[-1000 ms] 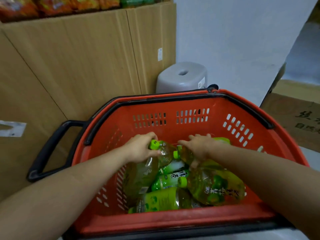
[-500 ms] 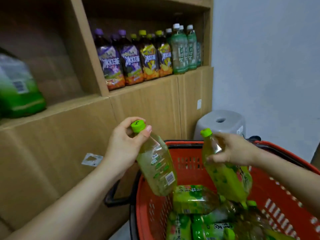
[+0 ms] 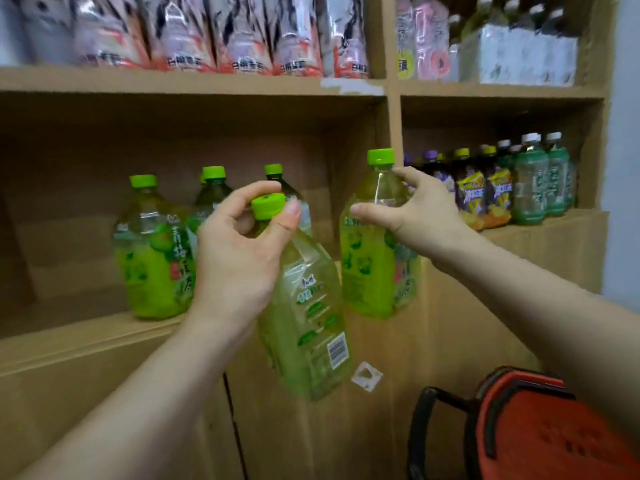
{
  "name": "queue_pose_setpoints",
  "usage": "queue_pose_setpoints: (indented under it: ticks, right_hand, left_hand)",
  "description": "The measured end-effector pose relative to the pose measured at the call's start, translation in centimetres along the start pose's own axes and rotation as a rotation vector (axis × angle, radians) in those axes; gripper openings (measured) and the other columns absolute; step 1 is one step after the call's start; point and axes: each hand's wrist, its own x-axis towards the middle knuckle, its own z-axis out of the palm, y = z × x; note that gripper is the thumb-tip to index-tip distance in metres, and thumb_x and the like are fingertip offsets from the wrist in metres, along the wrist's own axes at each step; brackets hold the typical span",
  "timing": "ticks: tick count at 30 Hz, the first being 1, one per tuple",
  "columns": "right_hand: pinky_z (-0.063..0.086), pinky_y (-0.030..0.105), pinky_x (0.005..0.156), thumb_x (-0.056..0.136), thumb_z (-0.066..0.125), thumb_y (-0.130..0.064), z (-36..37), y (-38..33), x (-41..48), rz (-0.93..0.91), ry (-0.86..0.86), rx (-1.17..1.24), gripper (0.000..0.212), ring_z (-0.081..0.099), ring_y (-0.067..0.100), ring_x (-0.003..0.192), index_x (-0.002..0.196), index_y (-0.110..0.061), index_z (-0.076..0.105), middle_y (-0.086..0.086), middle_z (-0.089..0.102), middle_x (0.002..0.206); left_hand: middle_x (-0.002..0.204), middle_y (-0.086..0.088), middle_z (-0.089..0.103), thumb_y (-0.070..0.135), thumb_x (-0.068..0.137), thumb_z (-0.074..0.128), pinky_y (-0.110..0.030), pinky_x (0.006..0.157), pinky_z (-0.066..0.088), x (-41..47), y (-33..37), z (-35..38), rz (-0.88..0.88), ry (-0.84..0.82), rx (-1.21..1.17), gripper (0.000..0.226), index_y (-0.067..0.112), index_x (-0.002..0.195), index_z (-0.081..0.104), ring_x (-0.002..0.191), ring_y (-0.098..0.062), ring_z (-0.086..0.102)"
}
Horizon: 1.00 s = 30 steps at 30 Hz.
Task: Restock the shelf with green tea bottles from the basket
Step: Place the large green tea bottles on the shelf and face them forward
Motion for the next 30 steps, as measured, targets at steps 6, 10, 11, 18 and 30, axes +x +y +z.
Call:
queue_pose_setpoints:
  ticks: [6,10,11,18,30]
  right_hand:
    - [0.043,0.033,0.095,0.068,0.077,-0.055,7.2,-1.2,4.8,-0.005,0.062,-0.15,0.088,0.052,0.023,0.123,0.14,-0.02,0.042,0.002,0.057,0.135]
    - [0.041,0.04,0.103,0.072,0.068,-0.062,9.5,1.4,6.8,0.11,0.029,-0.152,0.093,0.049,0.028,0.126,0.147,-0.02,0.032,0.011,0.049,0.139]
    - [0.038,0.043,0.106,0.076,0.063,-0.064,9.7,1.9,6.9,0.119,0.003,-0.162,0.093,0.045,0.029,0.129,0.149,-0.019,0.026,0.013,0.042,0.143]
    - [0.031,0.041,0.109,0.089,0.041,-0.061,10.4,-1.9,1.5,-0.216,0.157,-0.095,0.071,0.032,0.019,0.138,0.148,-0.024,0.025,0.002,0.035,0.149]
    - [0.033,0.026,0.102,0.068,0.069,-0.064,19.6,-10.7,-5.9,-0.529,-0.538,0.175,0.108,0.035,0.011,0.133,0.15,-0.038,0.004,-0.006,0.034,0.147]
  left_hand:
    - [0.095,-0.003,0.074,0.039,0.072,0.078,-0.054,0.088,0.053,2.5,-1.9,-5.3,-0.008,0.036,0.016,0.036,0.03,0.106,0.069,0.095,-0.028,0.069]
    - [0.092,-0.001,0.075,0.035,0.07,0.075,-0.05,0.088,0.054,3.6,-2.4,-6.3,-0.063,0.03,0.033,0.037,0.027,0.106,0.07,0.091,-0.023,0.07]
    - [0.092,-0.001,0.075,0.035,0.069,0.075,-0.049,0.089,0.054,3.8,-2.3,-6.1,-0.081,0.019,0.038,0.037,0.028,0.105,0.07,0.092,-0.022,0.07]
    - [0.089,-0.009,0.076,0.017,0.078,0.076,-0.049,0.086,0.056,4.2,-0.4,-6.8,-0.034,0.121,0.021,0.03,0.018,0.107,0.069,0.09,-0.028,0.072]
    - [0.096,-0.007,0.073,0.022,0.075,0.078,-0.028,0.082,0.056,8.5,1.7,-15.3,0.097,0.49,0.455,0.038,0.013,0.111,0.069,0.088,-0.015,0.069]
